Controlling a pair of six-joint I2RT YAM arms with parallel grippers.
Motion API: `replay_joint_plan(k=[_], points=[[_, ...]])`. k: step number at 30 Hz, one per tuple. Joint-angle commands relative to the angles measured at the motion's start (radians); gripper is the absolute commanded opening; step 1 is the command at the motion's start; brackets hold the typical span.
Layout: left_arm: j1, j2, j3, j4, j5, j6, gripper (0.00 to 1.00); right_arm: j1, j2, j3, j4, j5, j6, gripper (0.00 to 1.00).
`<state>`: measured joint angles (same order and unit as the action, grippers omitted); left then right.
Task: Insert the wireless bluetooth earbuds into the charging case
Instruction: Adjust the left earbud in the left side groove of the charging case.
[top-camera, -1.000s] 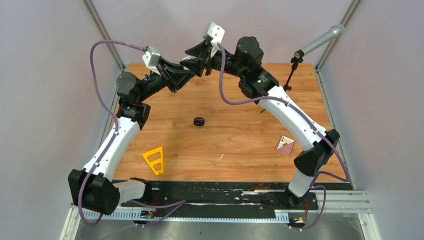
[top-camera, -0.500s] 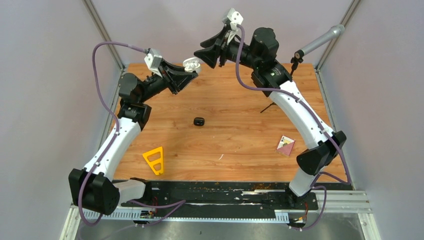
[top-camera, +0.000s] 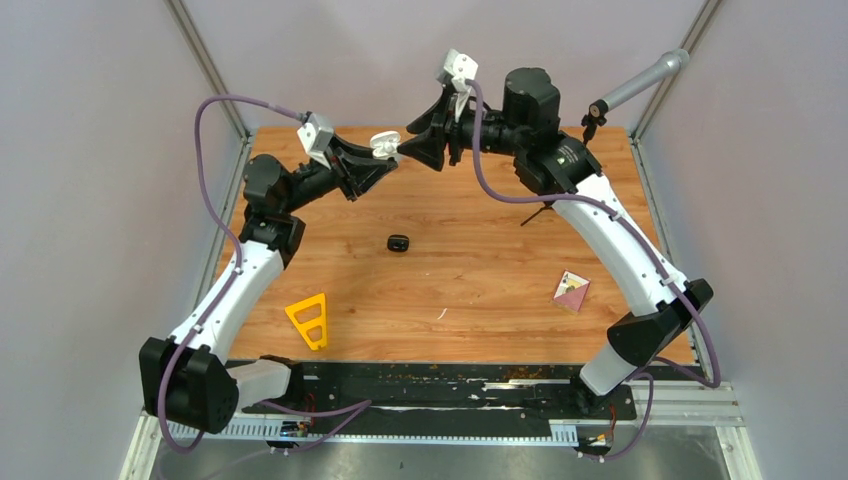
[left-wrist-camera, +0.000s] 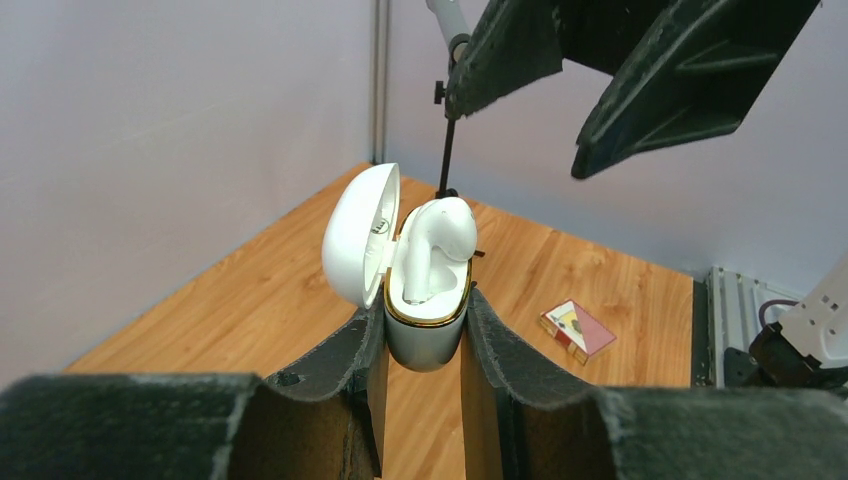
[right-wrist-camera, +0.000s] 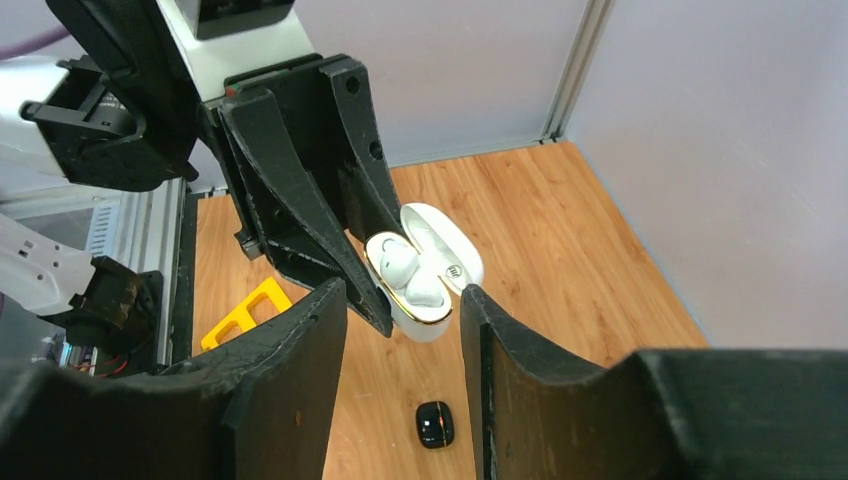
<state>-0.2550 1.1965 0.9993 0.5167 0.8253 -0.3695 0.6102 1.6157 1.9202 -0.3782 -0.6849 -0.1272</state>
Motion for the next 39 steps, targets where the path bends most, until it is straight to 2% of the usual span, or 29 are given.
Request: replay_joint_plan(k=[1,6,17,27,39], points=[[-0.006,-0.035,0.003,0.038,0.000,0.031,0.00,0.049,-0.009,0.003,-0.055,0.105,-0.060,0.44],[-0.007,-0.033,0.009,0.030,-0.026,0.026,0.00,0.098,-0.019,-0.030,-0.001,0.220,-0.061,0.42],[-0.007,-0.040,0.008,0.031,-0.027,0.018,0.00,0.133,-0.001,-0.028,0.026,0.250,-0.088,0.40],[-0.007,-0.045,0.006,0.032,-0.032,0.014,0.00,0.184,0.007,-0.023,0.041,0.355,-0.174,0.37],[-0.007,-0.049,0.007,0.032,-0.032,0.011,0.00,0.211,0.019,-0.030,0.024,0.438,-0.262,0.28]])
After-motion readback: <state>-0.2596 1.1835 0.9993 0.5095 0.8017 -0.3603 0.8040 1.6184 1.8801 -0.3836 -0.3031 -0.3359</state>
